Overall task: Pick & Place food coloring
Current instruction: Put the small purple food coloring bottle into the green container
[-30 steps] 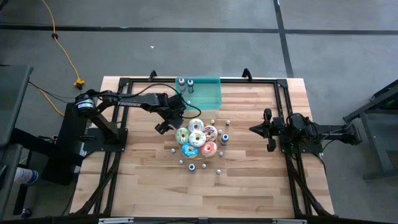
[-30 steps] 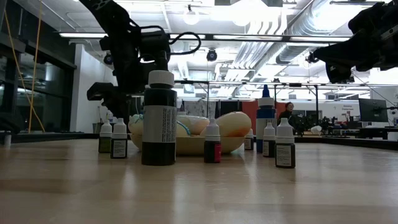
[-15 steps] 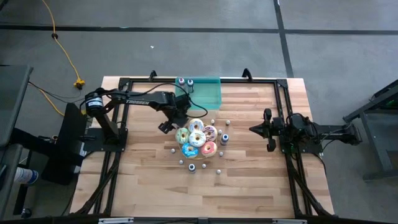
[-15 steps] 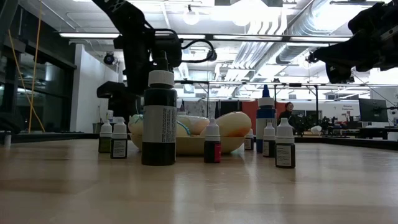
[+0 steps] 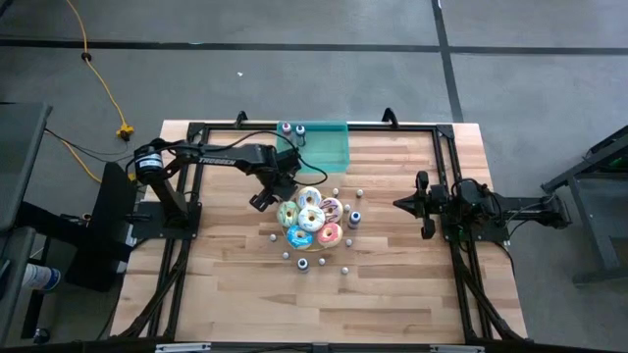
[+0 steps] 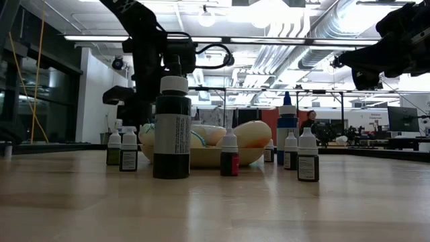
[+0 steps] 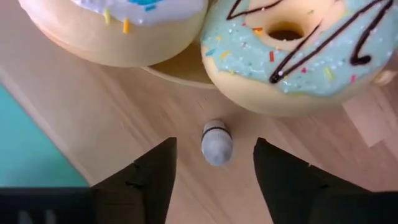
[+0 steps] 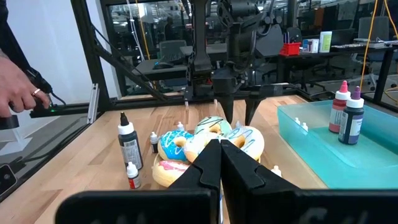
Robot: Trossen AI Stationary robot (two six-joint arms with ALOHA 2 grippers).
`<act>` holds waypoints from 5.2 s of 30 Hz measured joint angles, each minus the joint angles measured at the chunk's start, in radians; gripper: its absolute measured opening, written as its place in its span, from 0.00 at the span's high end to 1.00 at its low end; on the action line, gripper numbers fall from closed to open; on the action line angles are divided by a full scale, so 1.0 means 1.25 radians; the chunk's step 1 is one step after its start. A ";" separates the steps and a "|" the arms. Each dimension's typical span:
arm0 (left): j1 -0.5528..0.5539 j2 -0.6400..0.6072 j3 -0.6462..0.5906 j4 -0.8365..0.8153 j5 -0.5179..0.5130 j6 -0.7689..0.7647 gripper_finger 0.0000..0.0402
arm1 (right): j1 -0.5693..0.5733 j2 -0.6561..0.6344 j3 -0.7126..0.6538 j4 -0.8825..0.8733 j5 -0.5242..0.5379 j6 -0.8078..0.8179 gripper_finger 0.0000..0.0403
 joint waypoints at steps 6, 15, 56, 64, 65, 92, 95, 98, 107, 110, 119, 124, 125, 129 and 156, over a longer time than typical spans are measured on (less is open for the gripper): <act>-0.006 0.000 0.000 0.000 0.003 -0.005 0.53 | 0.000 0.000 0.000 0.000 0.000 0.000 1.00; -0.006 0.014 0.000 -0.005 -0.005 -0.027 0.53 | 0.000 0.000 0.000 0.000 0.000 0.000 1.00; -0.010 0.012 0.049 -0.064 -0.035 -0.226 0.92 | 0.000 0.001 0.000 0.000 0.000 0.000 1.00; -0.009 -0.011 0.149 -0.207 -0.034 -0.393 0.92 | 0.000 0.001 0.000 0.000 0.000 0.000 1.00; -0.009 -0.017 0.161 -0.226 -0.034 -0.413 0.92 | 0.000 0.001 0.000 0.000 0.000 0.000 1.00; 0.112 0.029 0.480 -0.334 0.011 -0.982 0.92 | 0.000 0.001 0.000 0.000 0.000 0.000 1.00; 0.122 0.067 0.504 -0.333 0.003 -1.026 0.92 | 0.000 0.001 0.000 0.000 0.000 0.000 1.00; 0.132 0.114 0.541 -0.342 -0.039 -1.071 0.92 | 0.000 0.001 0.000 0.000 0.000 0.000 1.00; 0.131 0.239 0.639 -0.342 -0.090 -1.131 0.92 | 0.000 0.001 0.000 0.000 0.000 0.000 1.00; 0.127 0.266 0.639 -0.336 -0.113 -1.162 0.92 | 0.000 0.001 0.000 0.000 0.000 0.000 1.00; 0.121 0.314 0.638 -0.304 -0.164 -1.233 0.92 | 0.000 0.001 0.000 0.000 0.000 0.000 1.00; 0.115 0.342 0.638 -0.290 -0.197 -1.263 0.92 | 0.000 0.001 0.000 0.000 0.000 0.000 1.00; 0.114 0.346 0.638 -0.291 -0.199 -1.269 0.92 | 0.000 0.001 0.000 0.000 0.000 0.000 1.00; 0.109 0.367 0.637 -0.277 -0.201 -1.289 0.92 | 0.000 0.001 0.000 0.000 0.000 0.000 1.00; 0.105 0.390 0.637 -0.285 -0.233 -1.351 0.92 | 0.000 0.001 0.000 0.000 0.000 0.000 1.00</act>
